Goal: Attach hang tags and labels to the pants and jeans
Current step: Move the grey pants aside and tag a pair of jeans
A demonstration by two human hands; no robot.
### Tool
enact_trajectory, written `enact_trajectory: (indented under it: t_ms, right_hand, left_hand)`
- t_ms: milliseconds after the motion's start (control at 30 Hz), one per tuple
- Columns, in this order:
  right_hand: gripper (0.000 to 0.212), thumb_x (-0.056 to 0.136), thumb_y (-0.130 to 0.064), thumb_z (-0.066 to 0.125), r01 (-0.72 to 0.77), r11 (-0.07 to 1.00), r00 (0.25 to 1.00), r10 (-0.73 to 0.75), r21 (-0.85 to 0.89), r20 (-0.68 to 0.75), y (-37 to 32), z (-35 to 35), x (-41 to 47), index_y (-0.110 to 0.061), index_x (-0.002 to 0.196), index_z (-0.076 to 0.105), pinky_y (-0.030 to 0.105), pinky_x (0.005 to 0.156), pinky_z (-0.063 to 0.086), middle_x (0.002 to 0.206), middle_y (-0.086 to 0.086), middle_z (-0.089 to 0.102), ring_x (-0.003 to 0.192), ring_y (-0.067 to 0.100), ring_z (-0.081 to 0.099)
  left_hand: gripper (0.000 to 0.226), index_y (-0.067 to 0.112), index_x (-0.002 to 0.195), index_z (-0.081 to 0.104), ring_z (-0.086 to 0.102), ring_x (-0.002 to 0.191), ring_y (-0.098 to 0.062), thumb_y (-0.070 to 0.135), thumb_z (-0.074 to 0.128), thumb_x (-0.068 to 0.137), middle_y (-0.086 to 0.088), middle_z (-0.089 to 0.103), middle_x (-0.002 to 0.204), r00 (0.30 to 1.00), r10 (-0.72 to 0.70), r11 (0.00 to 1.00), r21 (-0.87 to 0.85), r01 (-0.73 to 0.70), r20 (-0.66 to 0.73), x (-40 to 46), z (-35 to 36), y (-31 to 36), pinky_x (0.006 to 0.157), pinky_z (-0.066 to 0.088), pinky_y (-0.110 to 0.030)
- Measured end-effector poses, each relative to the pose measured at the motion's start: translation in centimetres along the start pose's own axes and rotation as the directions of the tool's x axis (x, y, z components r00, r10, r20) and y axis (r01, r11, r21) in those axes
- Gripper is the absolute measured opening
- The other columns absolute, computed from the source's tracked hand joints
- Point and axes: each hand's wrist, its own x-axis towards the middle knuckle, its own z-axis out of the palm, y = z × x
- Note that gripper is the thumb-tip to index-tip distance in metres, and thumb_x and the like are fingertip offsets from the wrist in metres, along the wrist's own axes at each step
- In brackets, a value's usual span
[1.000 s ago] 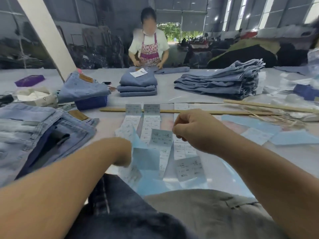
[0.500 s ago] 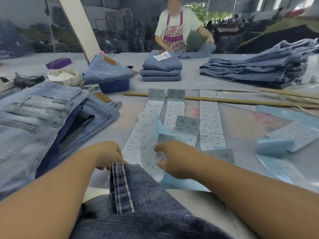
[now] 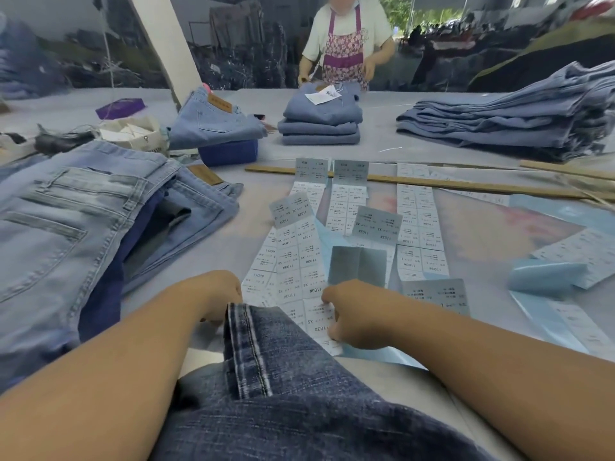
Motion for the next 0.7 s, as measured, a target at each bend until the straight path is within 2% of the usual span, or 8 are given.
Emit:
enact_trajectory:
  t_ms: [67,133,200,267,367,467,600,700]
  right_hand:
    - [0.027,0.092,-0.017,0.054,-0.015,1.0,1.0,0.015,0.01,-0.011,0.1,0.1,0.1,-0.014,0.118,0.054,0.038,0.084,0.054,0.112,0.004,0.059,0.096,0.023,0.06]
    - [0.019,0.09,-0.013,0.054,-0.045,0.998,0.998,0.047,0.05,-0.038,0.2,0.2,0.3,-0.013,0.109,0.055,0.037,0.081,0.056,0.109,0.005,0.061,0.094,0.023,0.062]
    - [0.007,0.09,-0.01,0.055,-0.085,0.991,0.993,0.094,0.108,-0.078,0.6,0.3,0.7,-0.016,0.095,0.055,0.03,0.068,0.055,0.098,0.002,0.06,0.084,0.017,0.061]
    - [0.02,0.089,-0.01,0.059,-0.129,0.975,0.983,0.15,0.179,-0.109,1.0,0.3,1.0,-0.02,0.08,0.044,0.021,0.052,0.042,0.084,-0.003,0.051,0.069,0.01,0.05]
    - [0.029,0.082,-0.009,0.065,-0.187,0.94,0.967,0.226,0.284,-0.114,1.6,0.6,1.5,-0.021,0.081,0.039,0.023,0.048,0.034,0.083,-0.002,0.049,0.067,0.011,0.047]
    - [0.029,0.079,-0.005,0.063,-0.197,0.918,0.961,0.249,0.343,-0.116,1.9,0.8,1.8,-0.019,0.094,0.042,0.023,0.048,0.039,0.085,-0.001,0.05,0.07,0.014,0.052]
    - [0.028,0.082,-0.007,0.06,-0.188,0.902,0.96,0.253,0.388,-0.123,1.9,1.0,2.0,-0.017,0.104,0.046,0.032,0.066,0.056,0.095,0.0,0.054,0.081,0.018,0.059]
    - [0.023,0.083,-0.009,0.06,-0.193,0.88,0.957,0.266,0.433,-0.114,1.9,1.1,2.1,-0.015,0.101,0.048,0.042,0.073,0.061,0.1,0.005,0.059,0.082,0.024,0.066]
  left_hand:
    - [0.02,0.014,0.071,0.052,0.04,0.067,-0.021,0.016,0.068,0.083,-0.005,0.051,0.074,1.0,0.011,1.0,0.001,-0.011,-0.008,0.2,0.0,0.5,0.061,0.036,-0.028]
    - [0.035,0.011,0.068,0.054,0.037,0.056,-0.016,0.034,0.071,0.088,-0.003,0.046,0.063,1.0,0.031,0.999,0.041,-0.031,-0.002,0.3,0.1,1.4,0.053,0.031,-0.019]
    - [0.048,0.007,0.087,0.064,0.038,0.052,-0.008,0.054,0.065,0.087,-0.003,0.052,0.065,0.999,0.044,0.996,0.077,-0.043,-0.015,0.2,0.4,2.4,0.047,0.028,-0.016]
    - [0.052,0.018,0.096,0.067,0.054,0.063,-0.007,0.068,0.061,0.082,-0.004,0.066,0.08,0.996,0.035,0.997,0.068,-0.03,-0.078,0.9,1.0,2.4,0.058,0.042,-0.02]
    - [0.059,0.023,0.095,0.065,0.063,0.08,-0.015,0.078,0.053,0.078,0.004,0.067,0.084,0.995,0.044,0.992,0.119,-0.034,-0.084,1.3,1.4,2.2,0.083,0.054,-0.034]
    - [0.06,0.021,0.099,0.063,0.061,0.084,-0.016,0.077,0.048,0.082,0.004,0.064,0.088,0.997,0.046,0.988,0.149,-0.036,-0.065,1.2,1.1,2.3,0.085,0.052,-0.034]
    - [0.044,0.016,0.076,0.052,0.05,0.069,-0.014,0.055,0.047,0.096,0.002,0.053,0.075,0.997,0.048,0.985,0.168,-0.038,-0.058,1.0,0.8,2.6,0.06,0.037,-0.026]
    - [0.033,0.014,0.071,0.044,0.039,0.062,-0.015,0.035,0.053,0.095,0.001,0.044,0.069,0.993,0.074,0.986,0.157,-0.059,-0.092,0.5,0.5,3.1,0.053,0.028,-0.024]
